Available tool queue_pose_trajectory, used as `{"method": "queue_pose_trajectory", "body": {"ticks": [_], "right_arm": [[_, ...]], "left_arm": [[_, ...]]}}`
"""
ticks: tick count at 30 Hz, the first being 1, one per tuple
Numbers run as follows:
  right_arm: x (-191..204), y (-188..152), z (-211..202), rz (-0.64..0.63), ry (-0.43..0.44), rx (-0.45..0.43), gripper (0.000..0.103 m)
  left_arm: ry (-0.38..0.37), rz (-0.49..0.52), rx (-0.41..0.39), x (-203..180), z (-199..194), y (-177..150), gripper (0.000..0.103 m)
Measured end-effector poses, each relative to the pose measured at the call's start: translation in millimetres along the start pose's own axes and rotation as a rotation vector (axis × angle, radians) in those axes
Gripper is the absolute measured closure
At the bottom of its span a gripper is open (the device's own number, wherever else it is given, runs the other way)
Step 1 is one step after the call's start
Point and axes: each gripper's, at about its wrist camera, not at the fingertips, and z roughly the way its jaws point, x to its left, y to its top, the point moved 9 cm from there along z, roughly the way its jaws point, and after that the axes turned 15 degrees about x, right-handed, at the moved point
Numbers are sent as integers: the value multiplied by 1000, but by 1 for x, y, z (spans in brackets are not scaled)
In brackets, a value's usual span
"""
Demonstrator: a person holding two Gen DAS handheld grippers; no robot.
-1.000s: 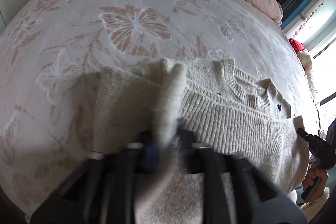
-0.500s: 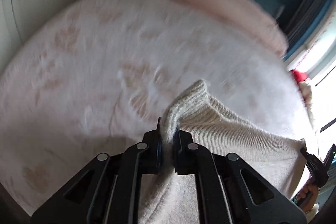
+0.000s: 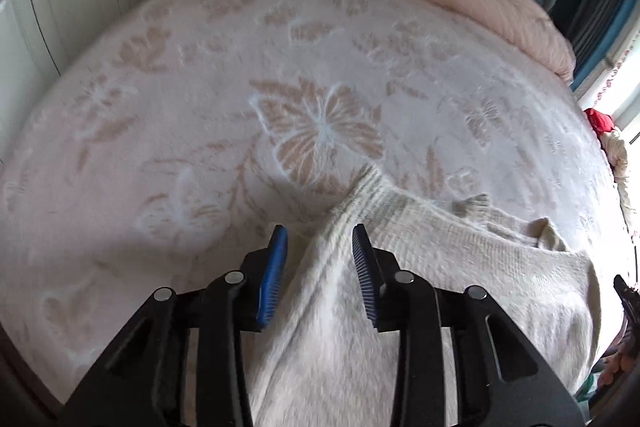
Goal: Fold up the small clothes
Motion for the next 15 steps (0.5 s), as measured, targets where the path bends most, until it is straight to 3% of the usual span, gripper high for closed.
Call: {"method": "queue_pose_trajectory", "body": {"ticks": [4,7,10,11,12,15], "right_arm": [[61,-61,-12,-118,129,78,81],[101,-115,3,-205,182,165,84],[87,-143,24,-243,85,196,93],[69,-145,25,-197,100,199,95],[53,-145,23,-147,109,207,103],[26,-141,6,-61,70,214,103]], "left_arm": [[-144,18,-46,-32,-44,-45,70],[-216,63,18,-61,-35,-94,69],[-89,77,108,-49,2,-125,69],[-73,57,115,-37,9,-129,69],[-113,39,107,-26,11,-132,72],[-92,57,101,-17,5,-133,80]]}}
